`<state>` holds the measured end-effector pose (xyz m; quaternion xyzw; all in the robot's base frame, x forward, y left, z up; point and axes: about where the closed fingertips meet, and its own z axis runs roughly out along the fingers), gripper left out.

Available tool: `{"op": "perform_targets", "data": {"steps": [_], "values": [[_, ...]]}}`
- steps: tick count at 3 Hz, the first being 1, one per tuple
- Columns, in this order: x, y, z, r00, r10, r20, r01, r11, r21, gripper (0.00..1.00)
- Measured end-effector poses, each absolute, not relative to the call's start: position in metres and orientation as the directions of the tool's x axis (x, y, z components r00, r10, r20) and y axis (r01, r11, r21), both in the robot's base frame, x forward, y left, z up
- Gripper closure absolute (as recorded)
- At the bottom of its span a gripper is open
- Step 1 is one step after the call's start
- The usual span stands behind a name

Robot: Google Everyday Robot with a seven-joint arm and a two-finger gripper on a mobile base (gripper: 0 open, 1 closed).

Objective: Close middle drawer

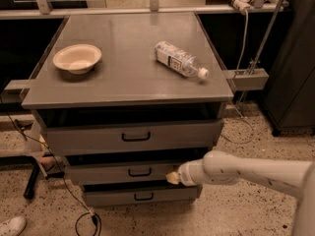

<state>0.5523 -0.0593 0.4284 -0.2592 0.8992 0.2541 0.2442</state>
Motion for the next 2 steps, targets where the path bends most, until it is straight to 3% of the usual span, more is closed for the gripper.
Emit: {"op": "perform_targets", "data": {"steps": [1, 2], "values": [[0.481, -0.116, 0.457, -0.859, -0.242, -0.452, -0.448, 0.783, 0.432, 1.00], [0.459, -0.121, 0.463, -0.863, -0.262, -0.431, -0.452, 0.781, 0.431, 0.82]]}}
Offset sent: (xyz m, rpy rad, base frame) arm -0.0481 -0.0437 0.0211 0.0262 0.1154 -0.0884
